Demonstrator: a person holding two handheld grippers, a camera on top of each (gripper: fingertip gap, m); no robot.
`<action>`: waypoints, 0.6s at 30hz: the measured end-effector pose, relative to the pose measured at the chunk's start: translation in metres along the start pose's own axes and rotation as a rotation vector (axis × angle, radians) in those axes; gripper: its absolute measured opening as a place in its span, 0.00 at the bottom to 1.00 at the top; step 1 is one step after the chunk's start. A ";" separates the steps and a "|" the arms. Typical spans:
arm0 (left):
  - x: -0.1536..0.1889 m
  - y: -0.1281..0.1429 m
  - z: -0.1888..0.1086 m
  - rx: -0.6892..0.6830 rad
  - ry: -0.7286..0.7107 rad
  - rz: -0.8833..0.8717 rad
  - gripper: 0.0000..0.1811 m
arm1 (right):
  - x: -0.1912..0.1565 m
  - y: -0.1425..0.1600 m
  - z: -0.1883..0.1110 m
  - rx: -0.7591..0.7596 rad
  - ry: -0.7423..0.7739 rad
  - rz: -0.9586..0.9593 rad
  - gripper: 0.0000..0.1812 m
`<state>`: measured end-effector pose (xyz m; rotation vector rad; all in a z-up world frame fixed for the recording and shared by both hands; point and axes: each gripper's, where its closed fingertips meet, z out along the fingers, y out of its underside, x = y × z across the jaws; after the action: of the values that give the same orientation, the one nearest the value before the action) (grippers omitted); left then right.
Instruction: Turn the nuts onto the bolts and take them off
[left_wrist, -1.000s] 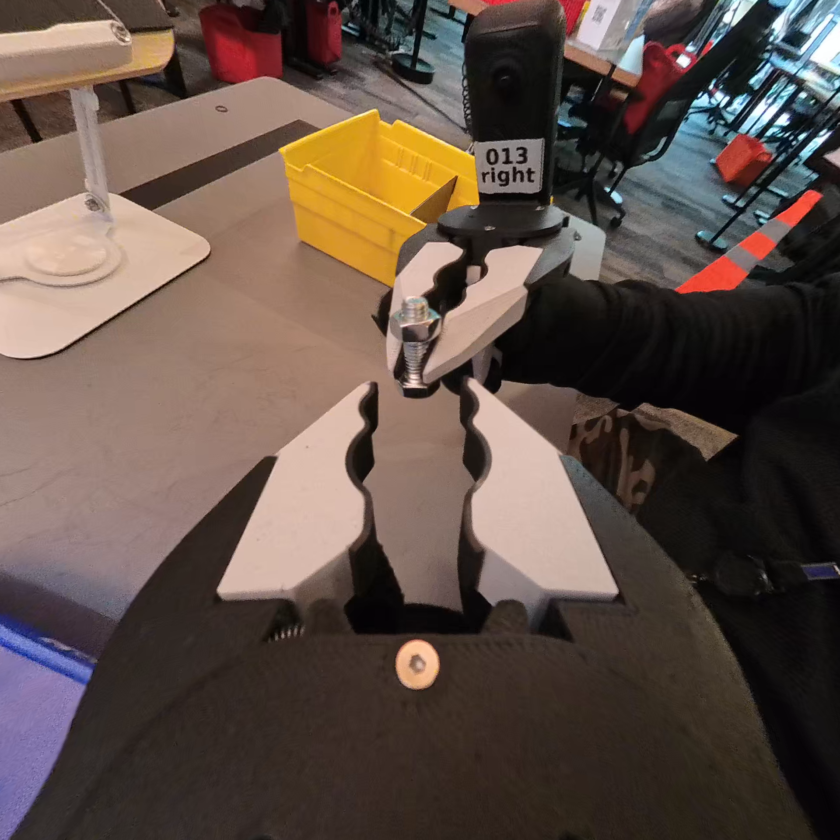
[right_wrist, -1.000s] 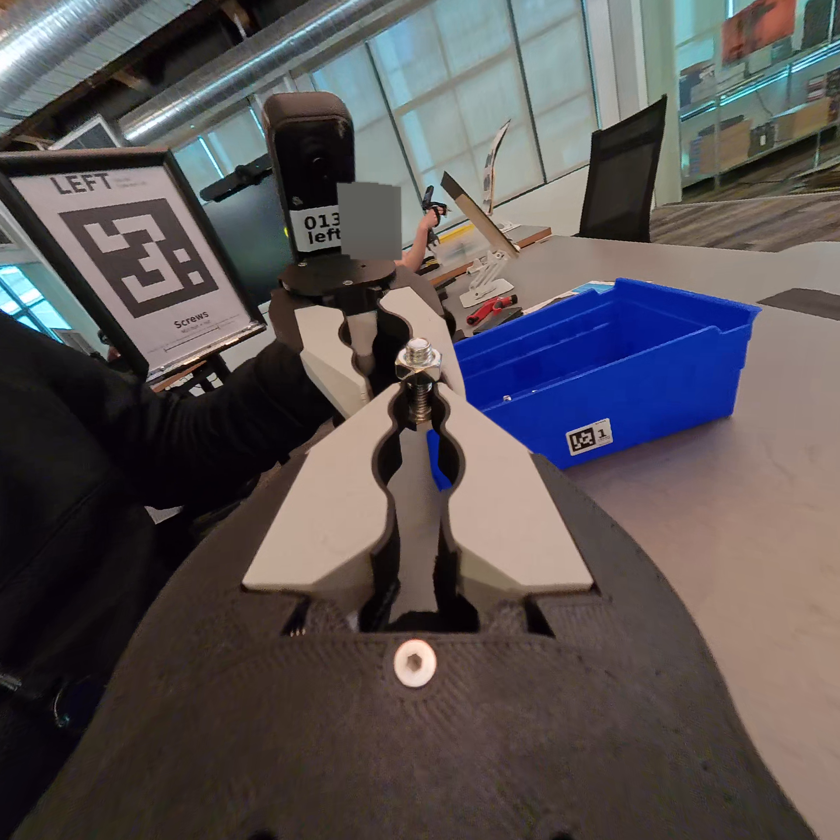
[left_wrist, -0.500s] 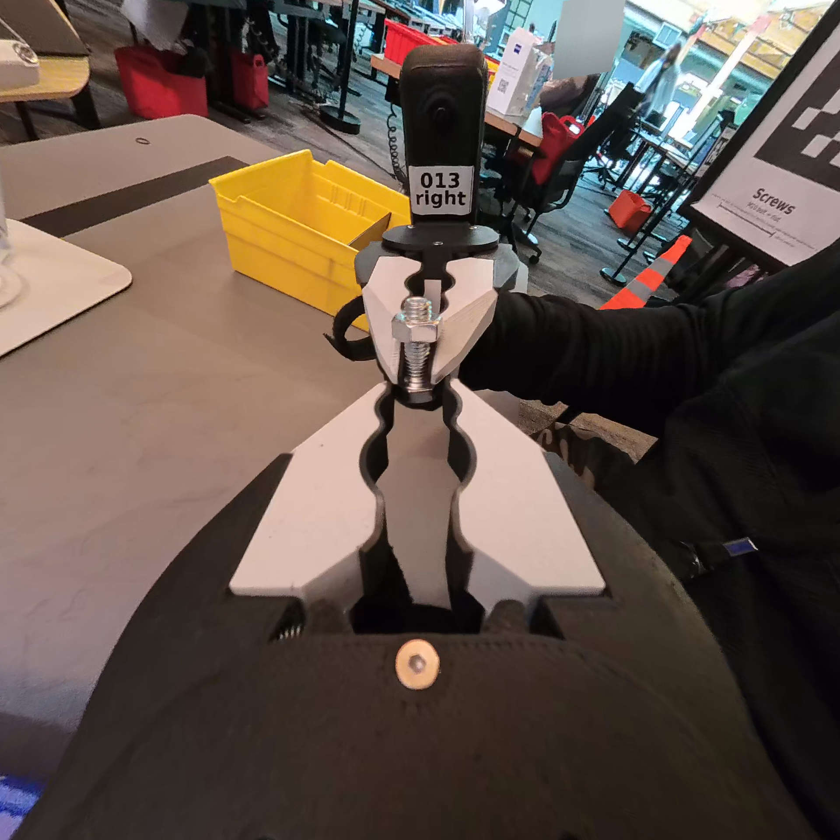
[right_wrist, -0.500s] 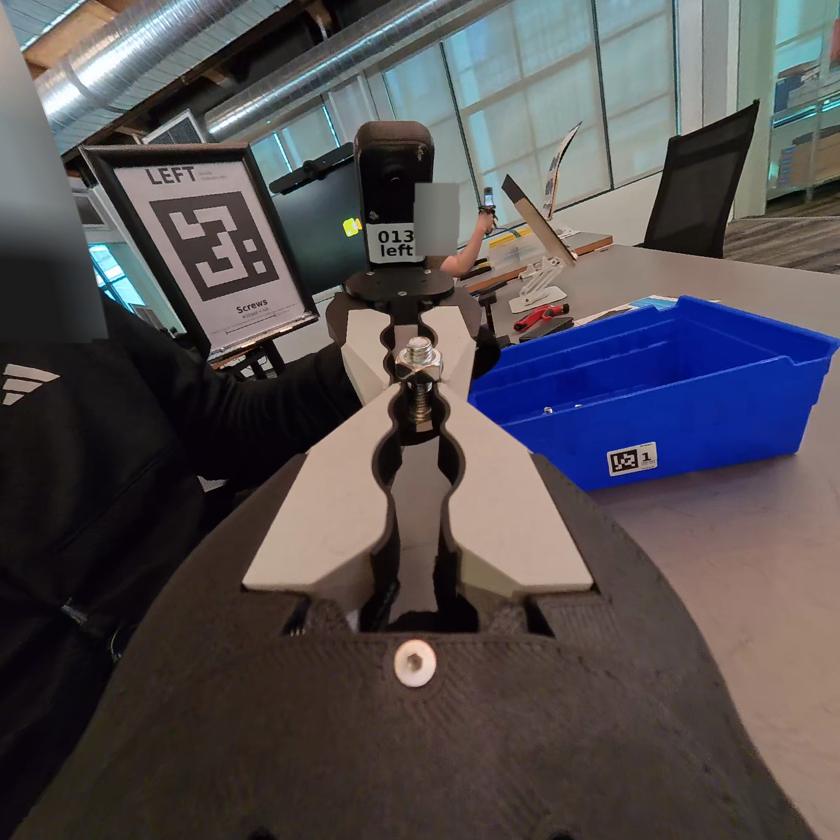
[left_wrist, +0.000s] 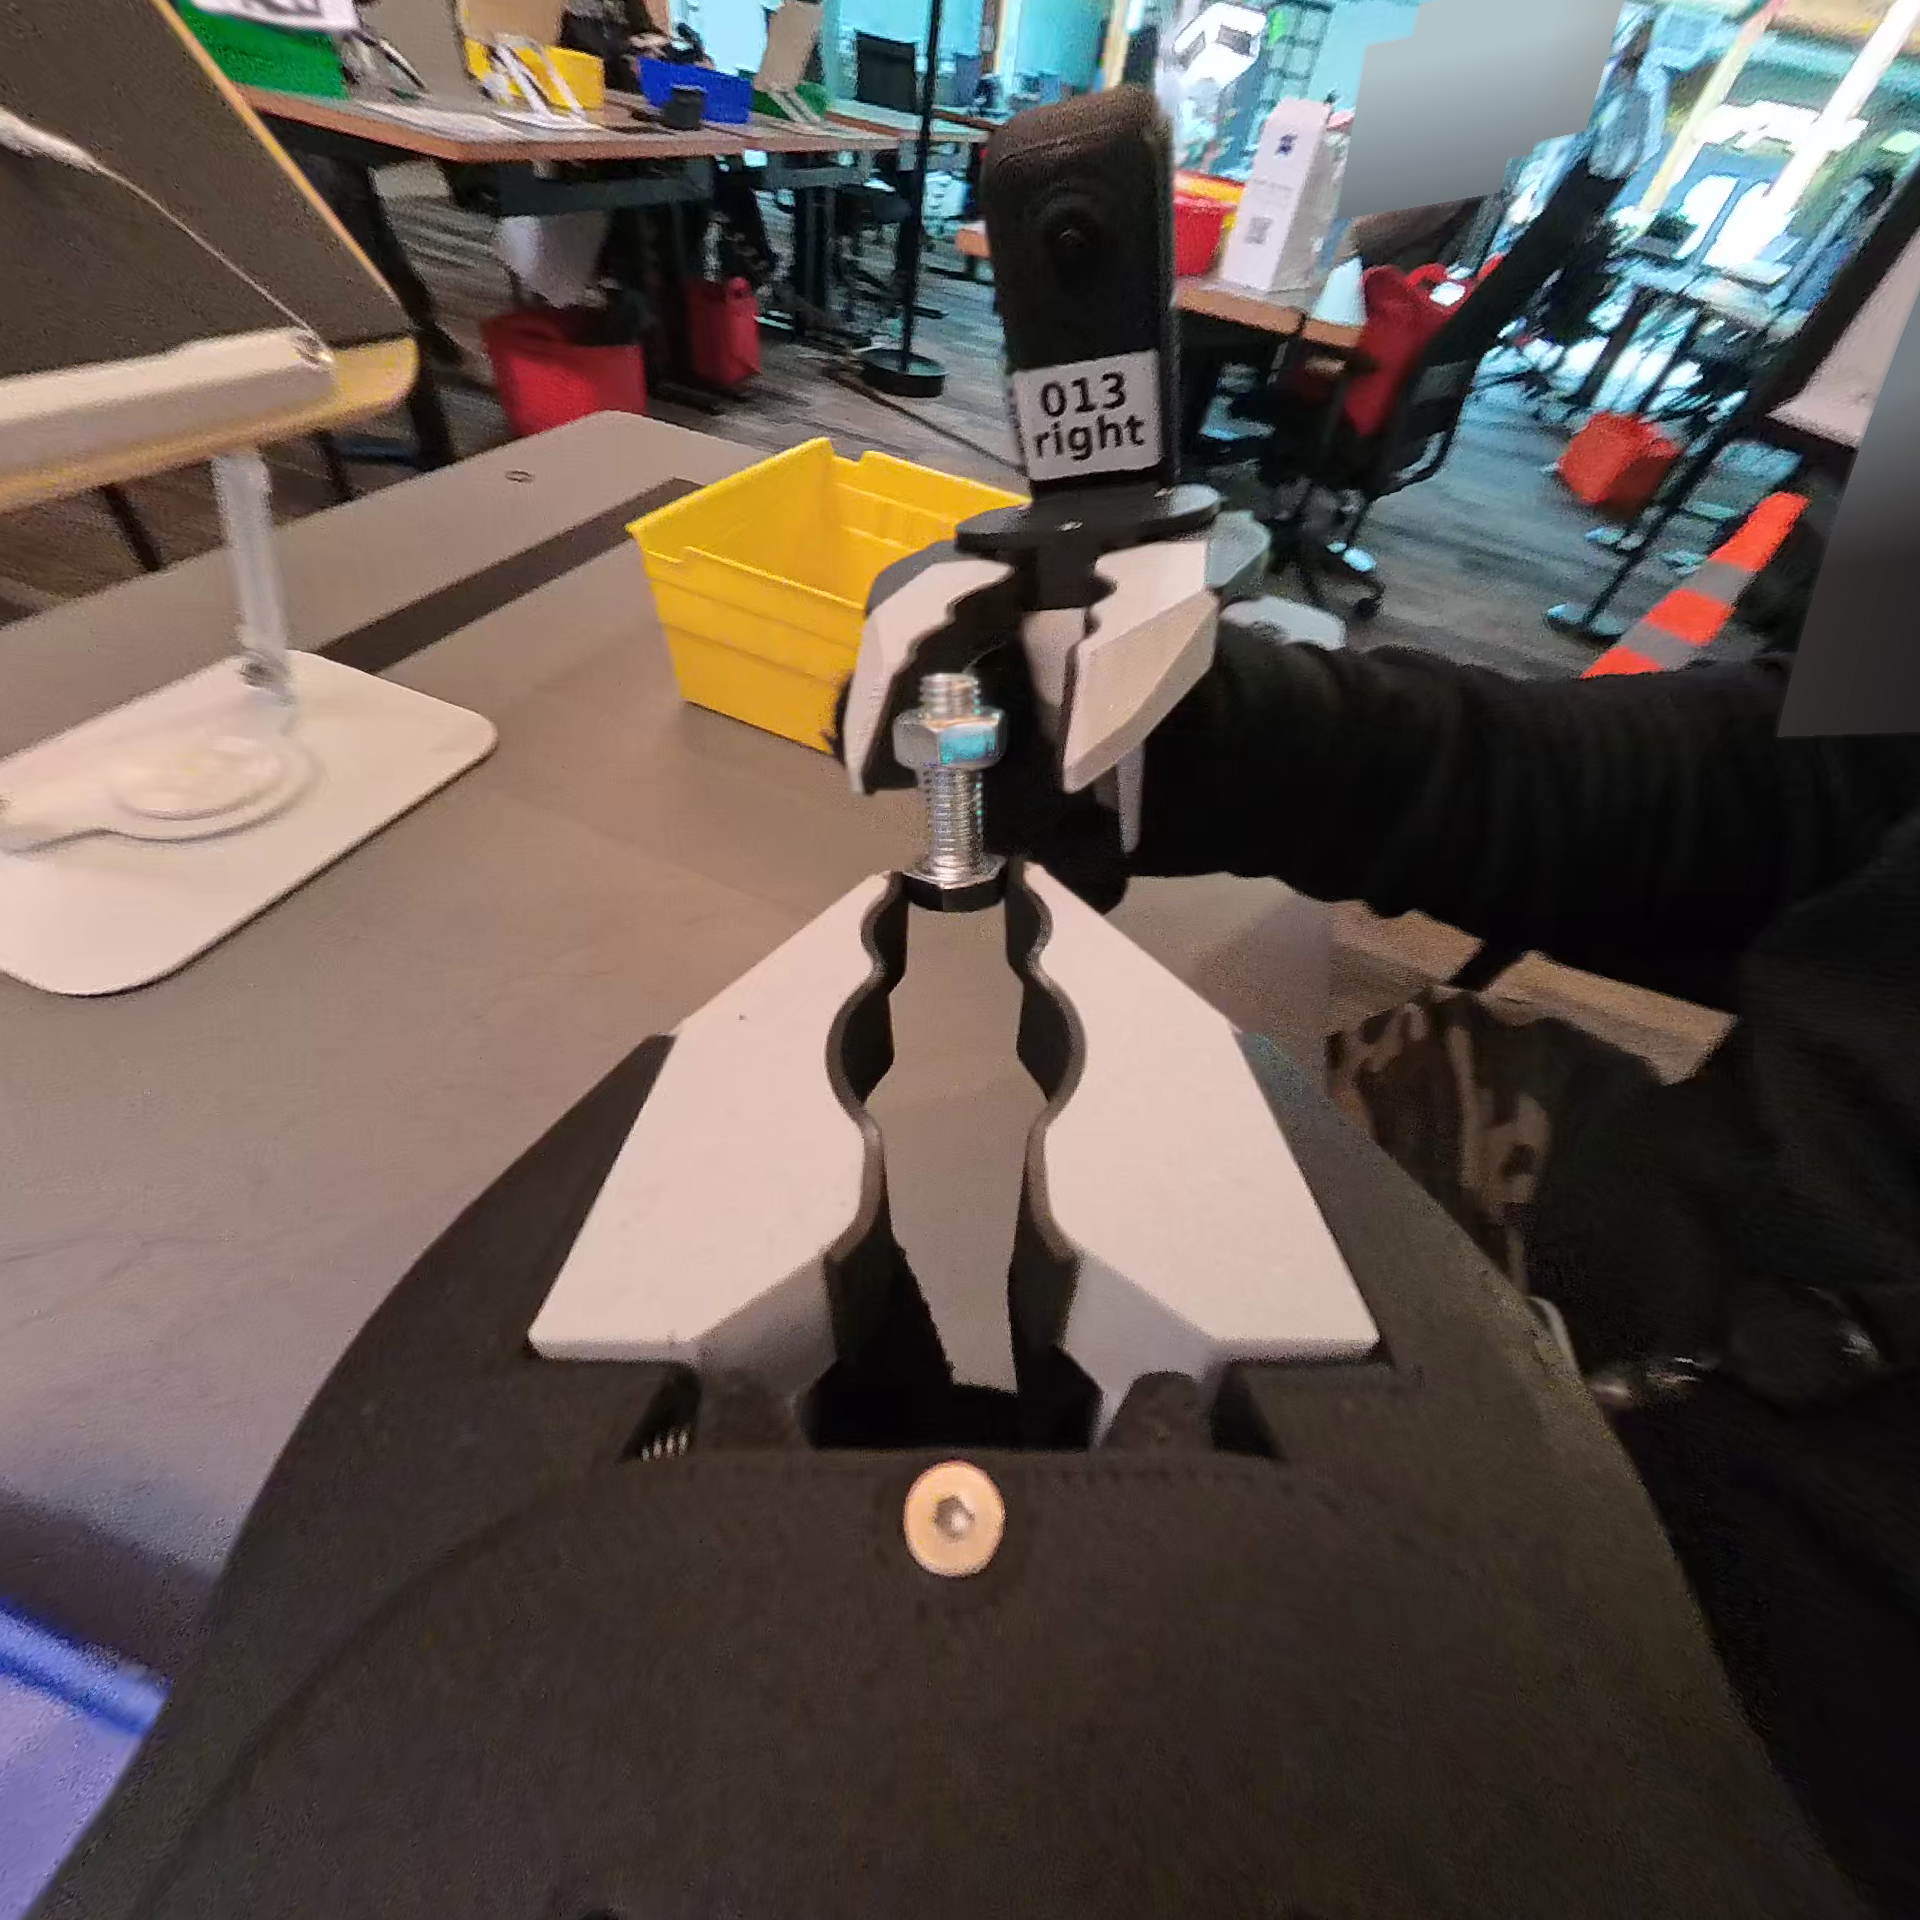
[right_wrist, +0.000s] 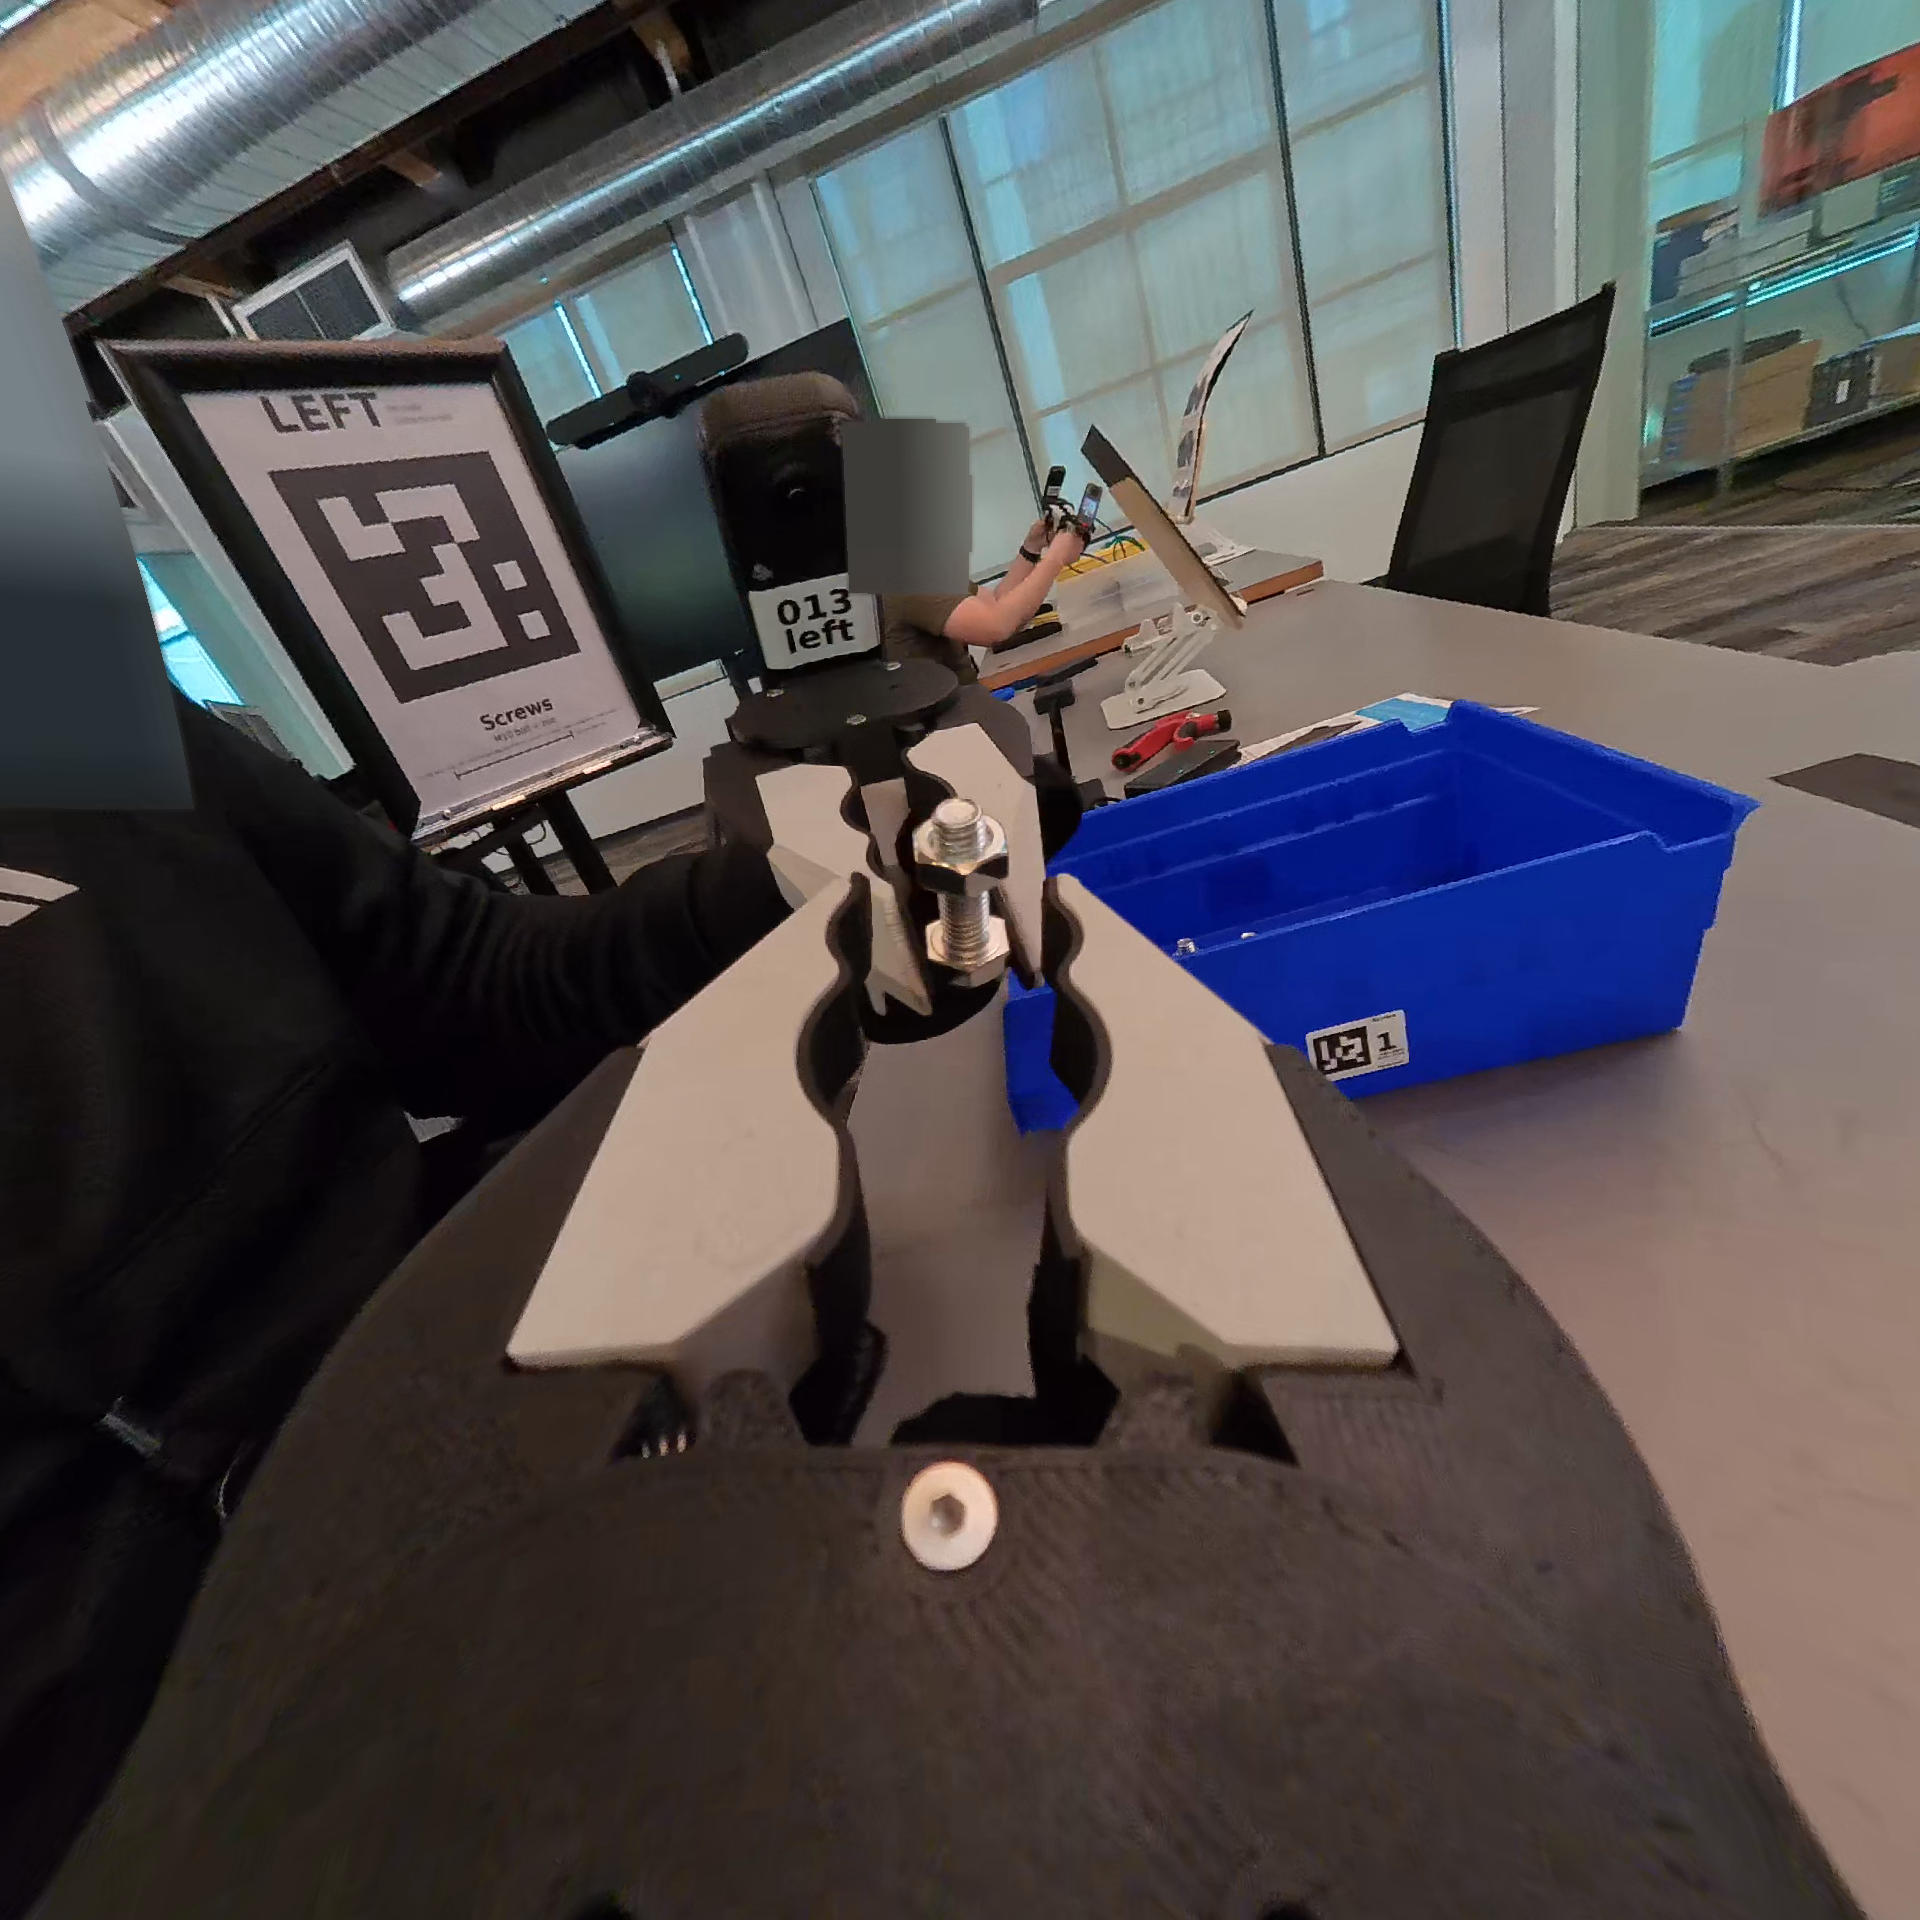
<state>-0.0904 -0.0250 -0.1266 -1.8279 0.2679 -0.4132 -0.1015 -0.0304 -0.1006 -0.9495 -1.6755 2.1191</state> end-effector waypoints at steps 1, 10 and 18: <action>-0.002 0.000 0.000 -0.005 -0.025 0.028 0.09 | 0.000 -0.001 -0.001 -0.003 0.002 -0.004 0.17; 0.004 0.001 0.007 0.000 -0.025 0.065 0.09 | -0.004 -0.003 0.000 -0.002 0.012 -0.046 0.09; 0.007 -0.001 0.008 0.013 -0.009 0.067 0.10 | -0.008 -0.004 0.000 -0.012 0.007 -0.070 0.09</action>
<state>-0.0807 -0.0205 -0.1261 -1.8025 0.3188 -0.3592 -0.0961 -0.0337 -0.0943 -0.8871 -1.6945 2.0608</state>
